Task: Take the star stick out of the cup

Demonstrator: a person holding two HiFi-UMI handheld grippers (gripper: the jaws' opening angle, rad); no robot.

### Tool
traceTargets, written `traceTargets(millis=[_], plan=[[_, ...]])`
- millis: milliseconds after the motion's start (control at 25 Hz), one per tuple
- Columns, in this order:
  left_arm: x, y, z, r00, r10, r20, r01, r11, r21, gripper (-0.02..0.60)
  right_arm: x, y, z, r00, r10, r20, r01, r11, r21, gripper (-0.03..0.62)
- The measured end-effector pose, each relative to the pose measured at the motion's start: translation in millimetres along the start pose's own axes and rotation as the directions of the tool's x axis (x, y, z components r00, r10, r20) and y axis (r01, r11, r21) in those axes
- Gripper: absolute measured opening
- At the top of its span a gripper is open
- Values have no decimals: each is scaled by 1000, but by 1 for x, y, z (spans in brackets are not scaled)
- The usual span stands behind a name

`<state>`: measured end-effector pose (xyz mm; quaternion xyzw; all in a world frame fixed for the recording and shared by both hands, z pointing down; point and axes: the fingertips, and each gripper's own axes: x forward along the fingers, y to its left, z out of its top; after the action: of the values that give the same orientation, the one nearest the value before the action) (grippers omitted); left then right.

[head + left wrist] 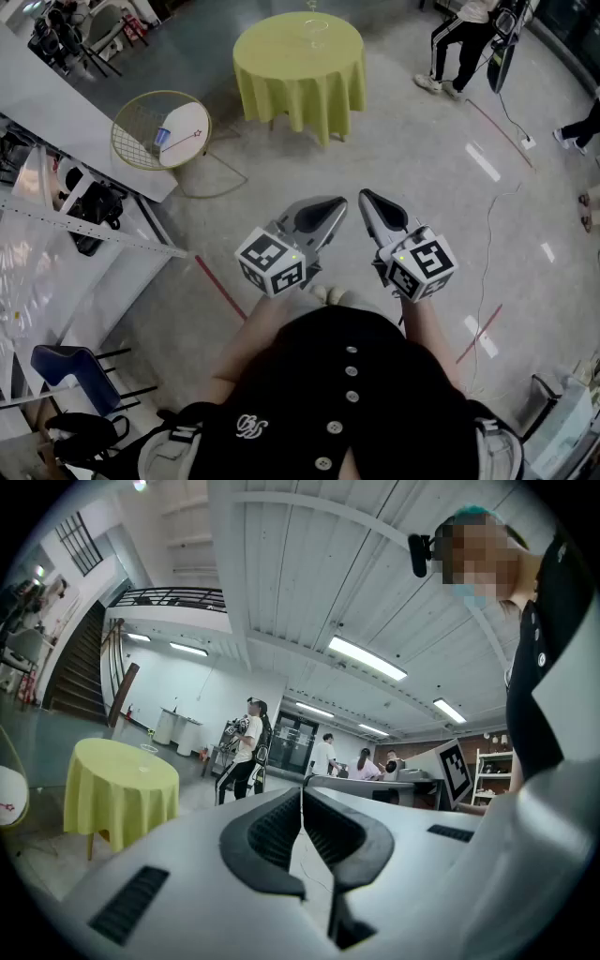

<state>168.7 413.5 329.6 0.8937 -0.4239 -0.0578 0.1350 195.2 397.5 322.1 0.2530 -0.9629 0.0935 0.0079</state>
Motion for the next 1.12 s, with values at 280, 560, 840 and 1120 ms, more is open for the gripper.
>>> traceTargets(millis=[280,560,840,1120], plan=[[2,4,1,1000,9,25,-8,999,-38,18,6,-3,2,1000,-13,-8,13,1000,-16,3],[8,8,7,999,8,33,-7,1000,-17,18,4,-9,4,1000,-13,6,13,1000,-19,3],[13,9,15,995,38,90,-34,998,-46,18,-7,-17,1,1000,-12,11,12,1000,-6,3],[22,16,7,994,62,87,-57,997,-58,18,-7,-18,-8,1000,-14,23,14,1000,-12,3]])
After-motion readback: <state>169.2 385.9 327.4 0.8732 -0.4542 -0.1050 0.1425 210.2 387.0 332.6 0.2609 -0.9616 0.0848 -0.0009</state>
